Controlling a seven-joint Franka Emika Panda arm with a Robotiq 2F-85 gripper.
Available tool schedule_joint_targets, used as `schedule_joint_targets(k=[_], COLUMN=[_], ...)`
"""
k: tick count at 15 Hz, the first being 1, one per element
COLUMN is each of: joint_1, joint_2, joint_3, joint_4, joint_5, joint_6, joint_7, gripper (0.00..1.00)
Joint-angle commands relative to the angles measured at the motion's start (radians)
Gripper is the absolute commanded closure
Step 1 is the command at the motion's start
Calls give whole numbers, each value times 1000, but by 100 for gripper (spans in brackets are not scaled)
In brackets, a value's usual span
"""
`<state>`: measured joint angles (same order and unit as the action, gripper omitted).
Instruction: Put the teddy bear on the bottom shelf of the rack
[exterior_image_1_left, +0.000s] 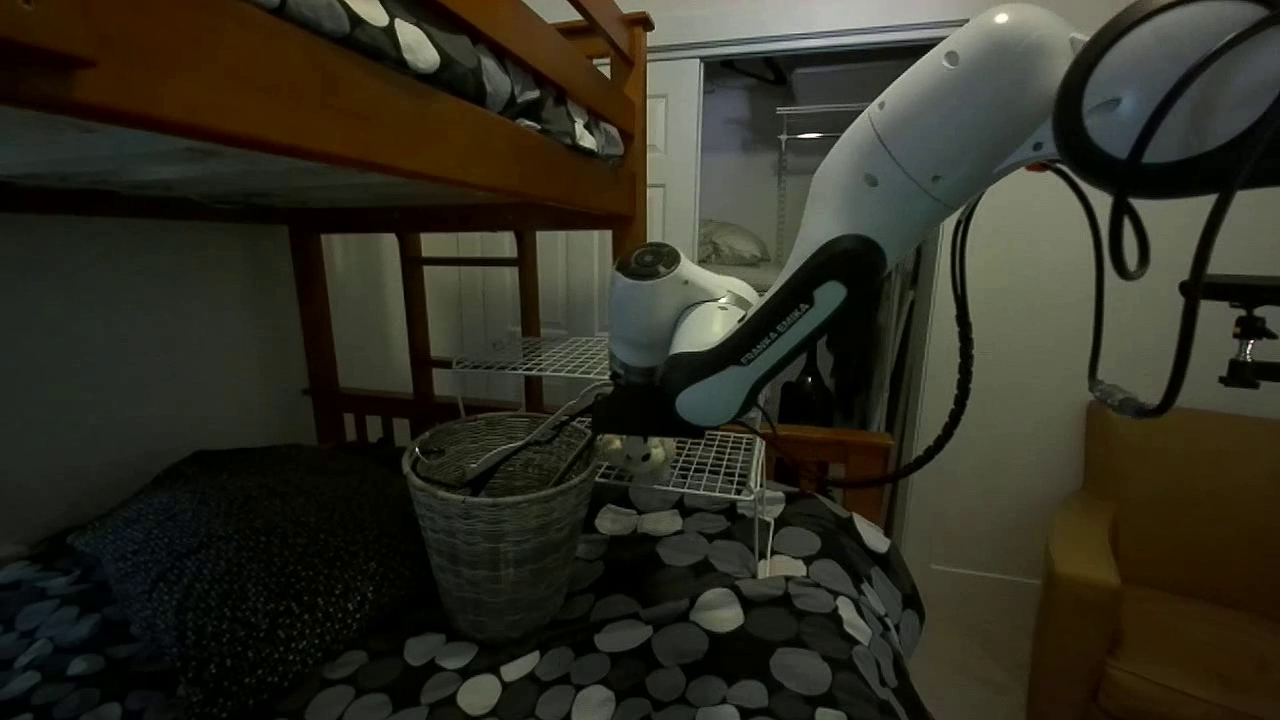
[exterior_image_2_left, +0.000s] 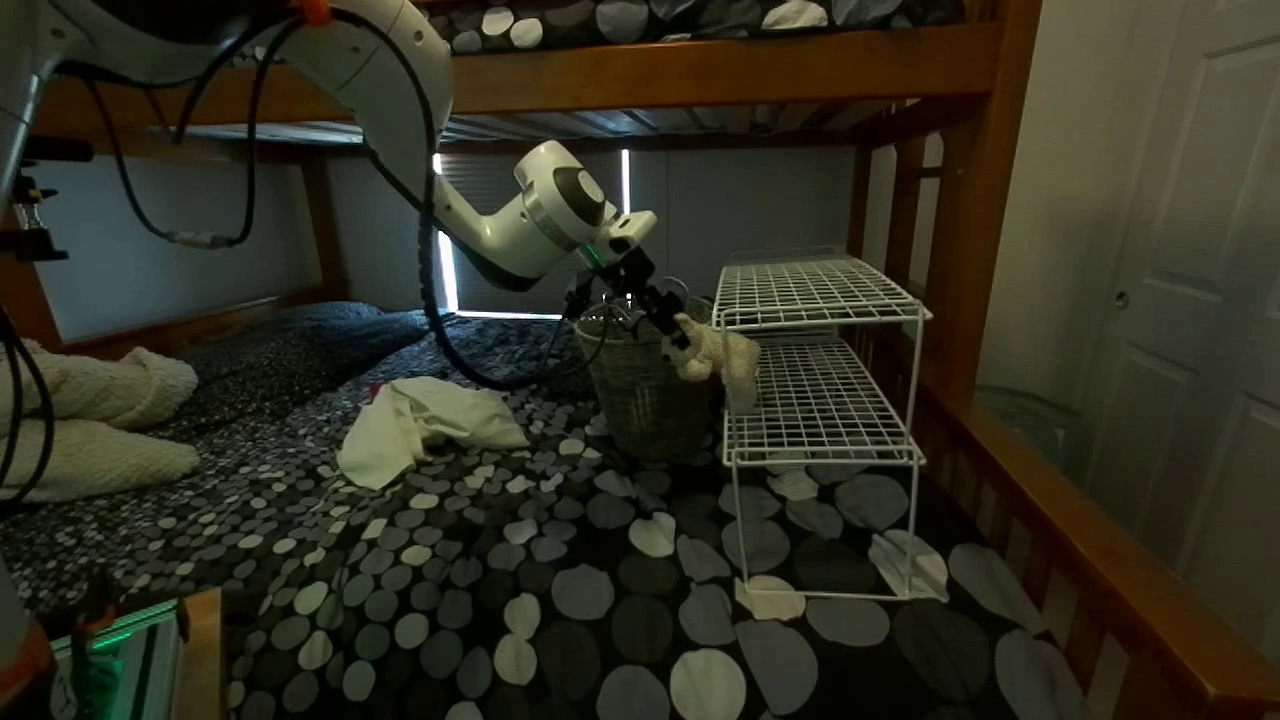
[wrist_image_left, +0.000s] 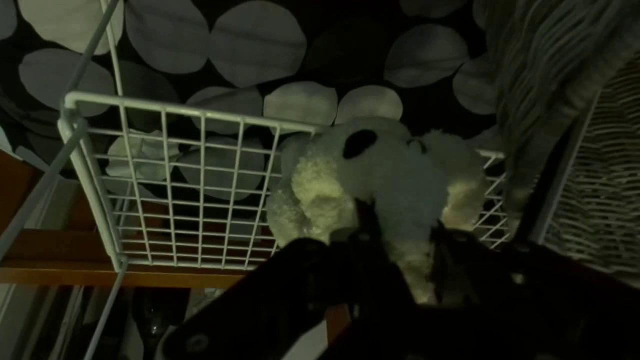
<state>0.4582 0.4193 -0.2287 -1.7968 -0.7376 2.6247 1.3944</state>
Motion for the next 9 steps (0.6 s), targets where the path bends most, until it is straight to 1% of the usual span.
schedule_joint_targets(k=[1,4,5,8,9], joint_1=[-3,-5,-11,-41,-52], joint_2=[57,48,43,39,51], joint_3=[35,39,51,90,109], joint_4=[83,87,83,93,108], joint_5=[-68,-161,-187,-240,-245], joint_6=[-130,-255,-294,-398,-420], joint_7=[119,247,282,349,349], gripper=[94,94,94,94,94])
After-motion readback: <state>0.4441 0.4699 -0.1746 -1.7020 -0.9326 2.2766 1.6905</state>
